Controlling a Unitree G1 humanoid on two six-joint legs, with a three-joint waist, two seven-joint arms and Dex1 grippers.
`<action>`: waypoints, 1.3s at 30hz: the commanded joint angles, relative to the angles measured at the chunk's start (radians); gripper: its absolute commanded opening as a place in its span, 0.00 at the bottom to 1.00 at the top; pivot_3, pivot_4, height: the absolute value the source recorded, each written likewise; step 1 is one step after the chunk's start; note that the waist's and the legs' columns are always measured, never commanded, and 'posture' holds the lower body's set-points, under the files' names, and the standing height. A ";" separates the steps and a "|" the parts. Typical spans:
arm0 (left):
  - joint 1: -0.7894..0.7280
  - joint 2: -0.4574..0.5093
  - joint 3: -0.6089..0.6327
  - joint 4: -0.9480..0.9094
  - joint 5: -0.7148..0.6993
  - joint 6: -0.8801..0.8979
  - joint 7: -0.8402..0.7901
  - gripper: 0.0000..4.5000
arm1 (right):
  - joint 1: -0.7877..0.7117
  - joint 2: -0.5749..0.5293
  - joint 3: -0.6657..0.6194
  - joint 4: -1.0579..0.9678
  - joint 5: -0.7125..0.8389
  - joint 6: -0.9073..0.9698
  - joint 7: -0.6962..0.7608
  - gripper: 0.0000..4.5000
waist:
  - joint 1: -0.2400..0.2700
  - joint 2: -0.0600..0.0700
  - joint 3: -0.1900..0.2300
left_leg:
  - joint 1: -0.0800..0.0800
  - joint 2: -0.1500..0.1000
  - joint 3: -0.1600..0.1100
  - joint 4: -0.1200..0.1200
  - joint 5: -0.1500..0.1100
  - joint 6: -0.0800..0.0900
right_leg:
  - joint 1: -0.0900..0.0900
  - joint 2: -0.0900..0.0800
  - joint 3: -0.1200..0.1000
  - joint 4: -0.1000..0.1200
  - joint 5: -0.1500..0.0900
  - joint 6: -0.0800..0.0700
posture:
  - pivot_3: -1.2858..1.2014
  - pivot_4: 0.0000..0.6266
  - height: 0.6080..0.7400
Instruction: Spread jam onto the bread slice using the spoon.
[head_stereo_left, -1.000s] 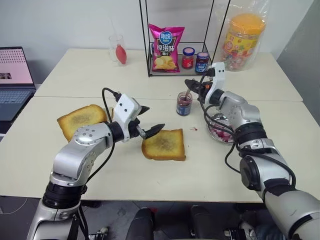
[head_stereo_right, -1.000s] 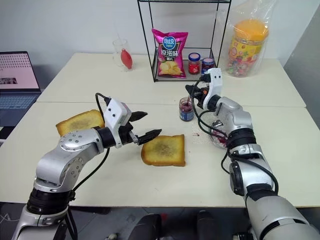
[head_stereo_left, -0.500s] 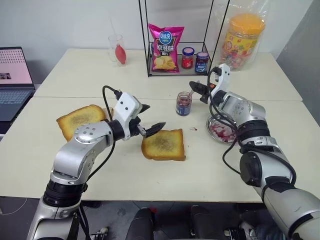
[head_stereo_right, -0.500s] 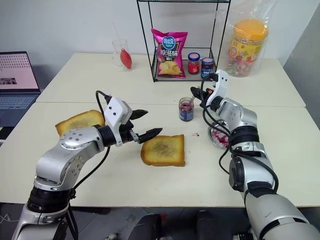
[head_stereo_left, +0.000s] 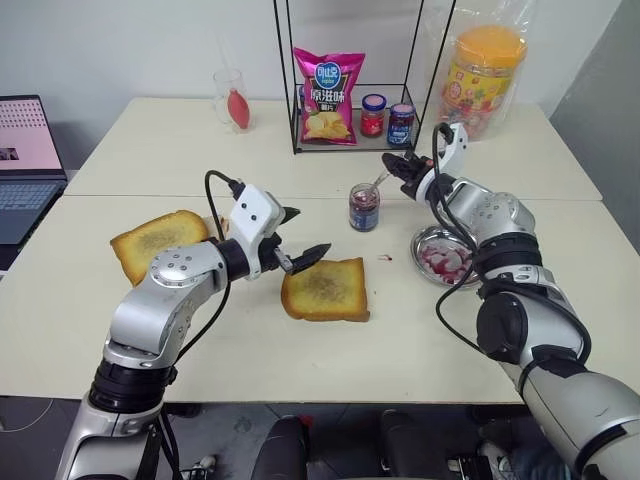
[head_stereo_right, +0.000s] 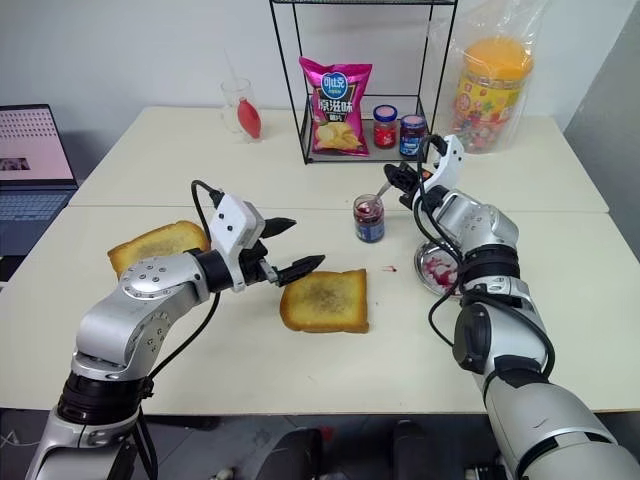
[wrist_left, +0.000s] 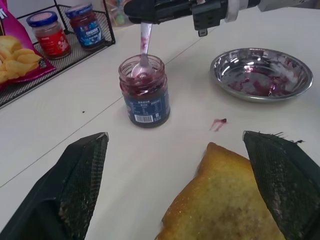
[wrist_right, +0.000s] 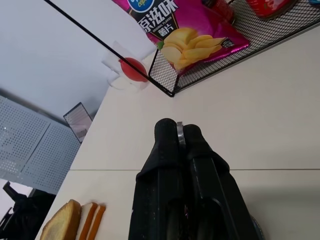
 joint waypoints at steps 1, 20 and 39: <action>-0.009 -0.003 0.006 -0.010 0.011 -0.032 -0.004 1.00 | -0.039 -0.004 -0.025 -0.011 0.036 0.001 -0.005 0.01 | 0.000 0.000 0.000 | 0.000 0.000 0.000 0.000 0.000 0.000 | 0.000 0.000 0.000 0.000 0.000 0.000 | 0.52 0.24 1.00; -0.039 -0.026 0.001 0.022 0.040 -0.057 -0.001 1.00 | -0.068 -0.019 -0.161 0.044 0.144 0.025 -0.101 0.01 | -0.001 0.000 0.000 | -0.006 0.000 0.000 0.000 0.000 0.000 | -0.006 0.000 0.000 0.000 0.000 0.000 | 0.52 0.24 1.00; -0.032 -0.012 0.052 0.003 0.008 -0.051 -0.030 1.00 | -0.020 -0.020 -0.176 -0.218 0.284 0.213 -0.159 0.01 | -0.001 0.000 0.000 | -0.009 0.000 0.000 0.000 0.000 0.000 | -0.009 0.000 0.000 0.001 0.000 0.000 | 0.52 0.24 1.00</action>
